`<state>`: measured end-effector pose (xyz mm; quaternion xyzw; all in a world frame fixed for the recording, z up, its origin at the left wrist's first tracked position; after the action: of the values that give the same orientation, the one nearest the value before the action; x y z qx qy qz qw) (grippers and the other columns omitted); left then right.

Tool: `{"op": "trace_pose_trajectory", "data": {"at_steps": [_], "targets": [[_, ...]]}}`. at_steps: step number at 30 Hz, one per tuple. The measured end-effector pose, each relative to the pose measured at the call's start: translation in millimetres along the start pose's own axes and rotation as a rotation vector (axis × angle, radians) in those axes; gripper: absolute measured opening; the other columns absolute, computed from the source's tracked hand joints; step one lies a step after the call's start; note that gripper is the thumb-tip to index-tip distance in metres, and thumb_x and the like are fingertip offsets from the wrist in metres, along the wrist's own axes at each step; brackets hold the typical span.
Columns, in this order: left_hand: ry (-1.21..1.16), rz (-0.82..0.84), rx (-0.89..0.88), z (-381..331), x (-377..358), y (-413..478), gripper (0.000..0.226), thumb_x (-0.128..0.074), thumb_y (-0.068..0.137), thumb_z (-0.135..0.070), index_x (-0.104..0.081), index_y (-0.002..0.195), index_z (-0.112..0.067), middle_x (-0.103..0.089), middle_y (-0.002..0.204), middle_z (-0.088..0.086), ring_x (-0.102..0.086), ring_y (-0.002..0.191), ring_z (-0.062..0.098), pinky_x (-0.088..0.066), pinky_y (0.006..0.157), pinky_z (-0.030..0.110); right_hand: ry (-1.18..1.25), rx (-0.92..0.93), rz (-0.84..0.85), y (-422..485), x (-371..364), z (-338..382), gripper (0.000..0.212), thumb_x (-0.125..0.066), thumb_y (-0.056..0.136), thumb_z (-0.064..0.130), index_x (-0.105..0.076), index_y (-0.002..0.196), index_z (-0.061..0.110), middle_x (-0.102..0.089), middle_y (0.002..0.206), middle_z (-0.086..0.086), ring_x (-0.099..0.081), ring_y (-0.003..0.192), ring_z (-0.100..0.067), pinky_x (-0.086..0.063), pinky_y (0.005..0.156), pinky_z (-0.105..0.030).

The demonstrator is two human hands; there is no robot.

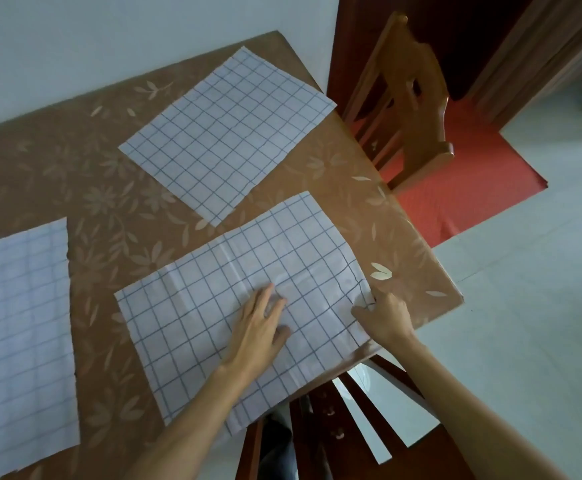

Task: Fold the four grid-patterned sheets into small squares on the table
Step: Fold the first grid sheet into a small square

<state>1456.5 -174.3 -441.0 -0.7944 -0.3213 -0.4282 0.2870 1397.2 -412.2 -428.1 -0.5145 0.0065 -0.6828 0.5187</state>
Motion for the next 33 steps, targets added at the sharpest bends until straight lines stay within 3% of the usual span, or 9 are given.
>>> {"op": "trace_pose_trajectory", "data": {"at_steps": [4,8,11,15,19,22,27,30,33], "targets": [[0.060,0.026,-0.001,21,10,-43,0.068,-0.054,0.083,-0.076,-0.056,0.124,-0.022,-0.047,0.123,-0.003,-0.050,0.110,0.014,-0.054,0.081,0.029,0.195,-0.032,0.097,-17,-2,1,0.047,-0.061,0.086,0.014,-0.043,0.129,0.014,-0.062,0.095,-0.001,-0.062,0.089,-0.024,-0.045,0.067,-0.025],[0.103,0.102,0.031,31,4,-82,0.088,-0.051,0.068,-0.091,-0.053,0.126,-0.024,-0.046,0.120,-0.003,-0.049,0.107,0.013,-0.052,0.084,0.030,0.325,0.070,0.075,-38,0,12,0.087,-0.062,0.088,0.011,-0.012,0.152,0.042,-0.070,0.077,-0.009,-0.069,0.064,-0.015,-0.049,0.054,-0.015],[0.117,0.116,0.017,31,-4,-103,0.095,-0.056,0.062,-0.086,-0.048,0.134,-0.025,-0.044,0.131,0.000,-0.043,0.120,0.017,-0.049,0.093,0.033,0.475,0.097,0.027,-47,3,16,0.074,-0.061,0.090,0.009,-0.031,0.148,0.045,-0.073,0.075,-0.012,-0.072,0.067,-0.017,-0.052,0.061,-0.015],[0.194,0.066,-0.075,32,-8,-124,0.078,-0.061,0.069,-0.069,-0.053,0.129,-0.021,-0.048,0.134,0.007,-0.044,0.127,0.025,-0.048,0.101,0.040,0.501,0.096,-0.021,-56,6,15,0.035,-0.059,0.090,0.006,-0.074,0.107,0.033,-0.075,0.105,-0.003,-0.071,0.090,-0.021,-0.056,0.091,-0.039],[0.123,0.115,-0.030,55,-8,-140,0.044,-0.069,0.081,-0.032,-0.056,0.122,-0.020,-0.046,0.142,0.008,-0.044,0.136,0.027,-0.050,0.104,0.042,0.650,0.064,-0.027,-62,16,11,0.050,-0.055,0.091,0.002,-0.063,0.130,0.033,-0.070,0.115,0.000,-0.072,0.078,-0.003,-0.060,0.082,-0.038],[0.046,0.083,0.008,67,6,-144,0.021,-0.058,0.094,-0.015,-0.066,0.114,-0.016,-0.056,0.132,0.003,-0.057,0.121,0.021,-0.052,0.098,0.036,0.606,0.154,-0.020,-69,24,17,0.053,-0.056,0.092,0.000,-0.059,0.134,0.032,-0.064,0.119,0.012,-0.069,0.087,0.006,-0.056,0.076,-0.016],[-0.041,0.020,0.101,86,45,-143,0.019,-0.052,0.101,-0.025,-0.067,0.111,-0.020,-0.069,0.104,-0.007,-0.066,0.093,0.014,-0.053,0.074,0.030,0.466,0.222,0.099,-71,20,13,0.037,-0.043,0.096,0.010,-0.078,0.097,0.024,-0.070,0.119,0.002,-0.057,0.122,-0.015,-0.054,0.081,-0.020],[-0.050,-0.004,0.168,94,68,-141,0.021,-0.055,0.101,-0.033,-0.068,0.101,-0.017,-0.072,0.085,-0.006,-0.066,0.072,0.007,-0.044,0.055,0.021,0.498,0.184,0.204,-69,19,3,0.044,-0.035,0.089,0.021,-0.076,0.105,0.021,-0.060,0.129,-0.008,-0.050,0.126,-0.026,-0.059,0.079,-0.032],[-0.136,0.007,0.234,109,86,-139,0.022,-0.059,0.097,-0.039,-0.071,0.096,-0.020,-0.069,0.073,-0.011,-0.060,0.060,-0.001,-0.050,0.055,0.023,0.431,0.169,0.259,-70,24,3,0.046,-0.042,0.075,0.012,-0.068,0.113,0.011,-0.060,0.121,-0.008,-0.056,0.111,-0.026,-0.055,0.072,-0.024]]}}
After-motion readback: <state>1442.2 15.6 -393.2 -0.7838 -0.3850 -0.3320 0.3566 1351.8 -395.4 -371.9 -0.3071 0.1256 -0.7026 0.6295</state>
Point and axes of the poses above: each hand's wrist, its own y-axis towards the middle knuckle, its own x-axis out of the back of the hand, z = x × y, the point moved 5 cm from there along y, towards the middle knuckle
